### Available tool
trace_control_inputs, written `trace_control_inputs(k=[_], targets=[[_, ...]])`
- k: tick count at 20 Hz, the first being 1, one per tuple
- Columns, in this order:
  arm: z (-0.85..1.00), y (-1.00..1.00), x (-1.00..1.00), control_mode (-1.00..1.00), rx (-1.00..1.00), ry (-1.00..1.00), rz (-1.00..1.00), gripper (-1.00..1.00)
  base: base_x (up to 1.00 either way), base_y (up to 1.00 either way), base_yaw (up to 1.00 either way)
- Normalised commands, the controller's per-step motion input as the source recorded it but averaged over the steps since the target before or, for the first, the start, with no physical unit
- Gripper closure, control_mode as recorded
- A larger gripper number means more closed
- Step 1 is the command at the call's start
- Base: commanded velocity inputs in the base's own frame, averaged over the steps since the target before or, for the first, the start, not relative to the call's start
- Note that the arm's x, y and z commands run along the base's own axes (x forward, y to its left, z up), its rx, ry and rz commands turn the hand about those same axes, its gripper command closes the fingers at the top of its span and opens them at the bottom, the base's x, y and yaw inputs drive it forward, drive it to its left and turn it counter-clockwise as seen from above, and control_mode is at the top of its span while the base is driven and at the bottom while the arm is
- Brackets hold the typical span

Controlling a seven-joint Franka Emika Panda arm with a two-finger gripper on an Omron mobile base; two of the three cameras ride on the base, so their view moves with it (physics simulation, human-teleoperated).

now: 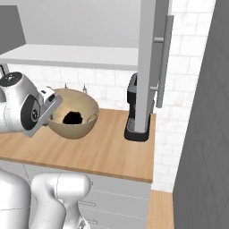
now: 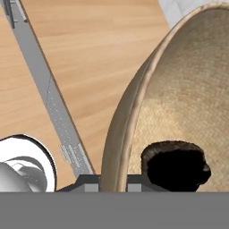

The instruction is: Open the cabinet, pick up the bread from the cabinet and place it in the basket. Then move the basket to the dining counter.

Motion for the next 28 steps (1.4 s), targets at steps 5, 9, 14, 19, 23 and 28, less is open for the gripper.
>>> trace_control_inputs(k=[5, 9, 14, 19, 23, 28], targets=[[0.0, 0.0, 0.0, -1.0, 0.0, 0.0, 0.0, 1.0, 0.0, 0.0, 0.0], [0.0, 0.0, -0.16, -1.0, 0.0, 0.0, 0.0, 1.0, 0.0, 0.0, 0.0], [0.0, 0.01, -0.08, 1.0, 0.0, -0.01, 0.0, 1.0, -0.44, 0.2, 0.0], [0.0, 0.0, 0.0, 1.0, 0.0, 0.0, 0.0, 1.0, -0.68, 0.57, 0.08], [0.0, 0.0, 0.0, 1.0, 0.0, 0.0, 0.0, 1.0, -0.61, 0.55, 0.33], [0.0, 0.0, 0.0, 1.0, 0.0, 0.0, 0.0, 1.0, -0.54, 0.21, 0.59]])
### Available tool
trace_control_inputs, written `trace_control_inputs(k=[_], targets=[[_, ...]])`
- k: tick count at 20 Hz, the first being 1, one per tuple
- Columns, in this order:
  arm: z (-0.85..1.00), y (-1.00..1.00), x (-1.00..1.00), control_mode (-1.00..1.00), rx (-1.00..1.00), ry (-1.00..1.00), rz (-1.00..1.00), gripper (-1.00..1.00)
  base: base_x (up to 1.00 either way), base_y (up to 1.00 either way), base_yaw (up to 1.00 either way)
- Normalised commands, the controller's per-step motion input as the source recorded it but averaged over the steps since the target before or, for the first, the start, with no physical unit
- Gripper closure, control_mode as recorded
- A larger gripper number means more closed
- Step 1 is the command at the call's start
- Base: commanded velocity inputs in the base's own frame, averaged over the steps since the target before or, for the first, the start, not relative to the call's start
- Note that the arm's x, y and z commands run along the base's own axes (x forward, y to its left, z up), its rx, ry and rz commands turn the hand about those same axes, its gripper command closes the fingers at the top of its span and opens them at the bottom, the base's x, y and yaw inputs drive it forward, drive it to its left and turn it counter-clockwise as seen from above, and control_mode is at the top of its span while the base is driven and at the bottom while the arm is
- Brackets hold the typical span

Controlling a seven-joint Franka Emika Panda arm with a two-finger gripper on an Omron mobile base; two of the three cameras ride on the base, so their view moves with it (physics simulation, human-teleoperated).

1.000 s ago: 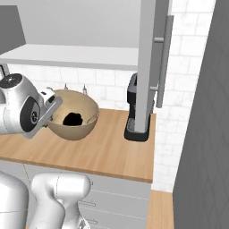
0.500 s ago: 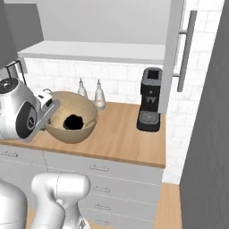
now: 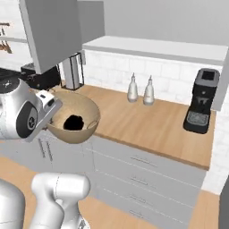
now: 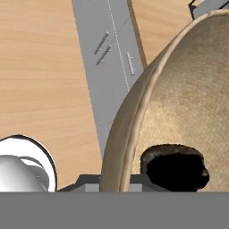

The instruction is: Open the cabinet, pick up the bread from the cabinet and place it in the basket. Then move the basket to the dining counter.

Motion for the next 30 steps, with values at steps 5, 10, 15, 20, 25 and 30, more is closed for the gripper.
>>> trace_control_inputs(k=[5, 10, 15, 20, 25, 30], targets=[[0.0, 0.0, 0.0, 1.0, 0.0, 0.0, 0.0, 1.0, -0.41, 0.03, 0.85], [0.0, 0.0, 0.0, 1.0, 0.0, 0.0, 0.0, 1.0, -0.47, 0.08, 0.89], [0.0, 0.0, 0.0, 1.0, 0.0, 0.0, 0.0, 1.0, -0.47, 0.2, 0.89], [0.0, 0.0, 0.0, 1.0, 0.0, 0.0, 0.0, 1.0, -0.37, 0.23, 0.91], [0.0, 0.0, 0.0, 1.0, 0.0, 0.0, 0.0, 1.0, -0.47, 0.0, 0.87], [0.0, 0.0, 0.0, 1.0, 0.0, 0.0, 0.0, 1.0, -0.36, 0.12, 0.36]])
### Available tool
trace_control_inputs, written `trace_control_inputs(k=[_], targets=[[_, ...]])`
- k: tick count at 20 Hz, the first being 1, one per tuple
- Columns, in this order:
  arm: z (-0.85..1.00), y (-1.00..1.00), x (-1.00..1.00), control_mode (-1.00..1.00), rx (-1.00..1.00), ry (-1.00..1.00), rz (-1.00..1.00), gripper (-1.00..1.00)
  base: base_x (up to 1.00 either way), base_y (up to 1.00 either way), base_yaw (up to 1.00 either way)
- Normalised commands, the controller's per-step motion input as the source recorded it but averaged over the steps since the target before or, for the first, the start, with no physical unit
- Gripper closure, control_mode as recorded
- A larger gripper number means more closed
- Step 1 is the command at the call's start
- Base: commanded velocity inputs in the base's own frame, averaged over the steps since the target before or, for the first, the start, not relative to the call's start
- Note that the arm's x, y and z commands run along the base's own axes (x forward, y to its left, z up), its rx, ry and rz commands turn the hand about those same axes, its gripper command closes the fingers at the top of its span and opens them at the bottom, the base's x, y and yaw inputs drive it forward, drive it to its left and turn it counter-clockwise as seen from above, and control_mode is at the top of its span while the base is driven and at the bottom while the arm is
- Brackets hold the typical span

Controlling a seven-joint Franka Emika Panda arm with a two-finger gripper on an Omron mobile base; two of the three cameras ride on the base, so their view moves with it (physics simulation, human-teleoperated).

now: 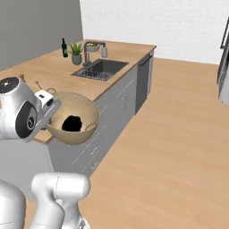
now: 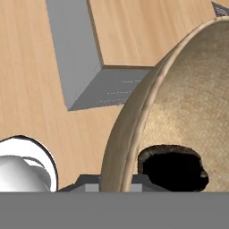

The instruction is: Open the cabinet, pick up the bread from the cabinet and place it in the basket. Then move the basket to the dining counter.

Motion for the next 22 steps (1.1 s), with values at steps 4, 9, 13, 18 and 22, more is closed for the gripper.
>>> trace_control_inputs(k=[4, 9, 13, 18, 22], targets=[[0.0, 0.0, 0.0, 1.0, 0.0, 0.0, 0.0, 1.0, 0.03, 0.61, -0.09], [0.0, 0.0, 0.0, 1.0, 0.0, 0.0, 0.0, 1.0, 0.23, 0.96, -0.23], [0.0, 0.0, 0.0, 1.0, 0.0, 0.0, 0.0, 1.0, -0.01, 0.97, -0.32], [0.0, 0.0, 0.0, 1.0, 0.0, 0.0, 0.0, 1.0, -0.02, 1.0, -0.46], [0.0, 0.0, 0.0, 1.0, 0.0, 0.0, 0.0, 1.0, 0.01, 1.0, -0.42]])
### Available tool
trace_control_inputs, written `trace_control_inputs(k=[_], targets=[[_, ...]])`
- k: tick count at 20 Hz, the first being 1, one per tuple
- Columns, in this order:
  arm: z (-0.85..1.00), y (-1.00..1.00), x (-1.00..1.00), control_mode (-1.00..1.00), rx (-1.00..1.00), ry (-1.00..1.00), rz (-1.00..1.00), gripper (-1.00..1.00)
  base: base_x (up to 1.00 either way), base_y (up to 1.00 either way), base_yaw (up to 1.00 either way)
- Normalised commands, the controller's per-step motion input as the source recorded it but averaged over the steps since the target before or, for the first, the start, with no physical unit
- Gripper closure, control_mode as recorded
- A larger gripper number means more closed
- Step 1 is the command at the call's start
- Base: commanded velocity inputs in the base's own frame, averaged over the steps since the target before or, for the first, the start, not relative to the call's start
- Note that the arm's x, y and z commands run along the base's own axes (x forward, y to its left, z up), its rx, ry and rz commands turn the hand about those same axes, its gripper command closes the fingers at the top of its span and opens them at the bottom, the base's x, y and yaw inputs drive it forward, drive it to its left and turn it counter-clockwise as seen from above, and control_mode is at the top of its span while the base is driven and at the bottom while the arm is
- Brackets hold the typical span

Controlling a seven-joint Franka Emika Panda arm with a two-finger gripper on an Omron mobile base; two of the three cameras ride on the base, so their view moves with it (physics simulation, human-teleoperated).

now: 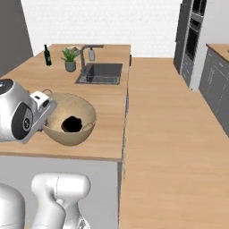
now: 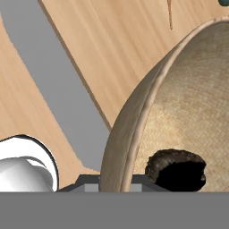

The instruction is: Open the cabinet, pick up the bread from the cabinet and place it in the basket. Then move the basket to the dining counter.

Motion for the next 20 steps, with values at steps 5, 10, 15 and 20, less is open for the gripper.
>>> trace_control_inputs(k=[5, 10, 15, 20], targets=[[0.0, 0.0, 0.0, 1.0, 0.0, 0.0, 0.0, 1.0, 0.05, 0.93, -0.24], [0.0, 0.0, 0.0, 1.0, 0.0, 0.0, 0.0, 1.0, 0.2, 0.87, 0.0], [0.0, 0.0, 0.0, 1.0, 0.0, 0.0, 0.0, 1.0, 0.46, 0.54, 0.0], [0.0, 0.0, 0.0, 1.0, 0.0, 0.0, 0.0, 1.0, 0.24, 0.22, 0.0]])
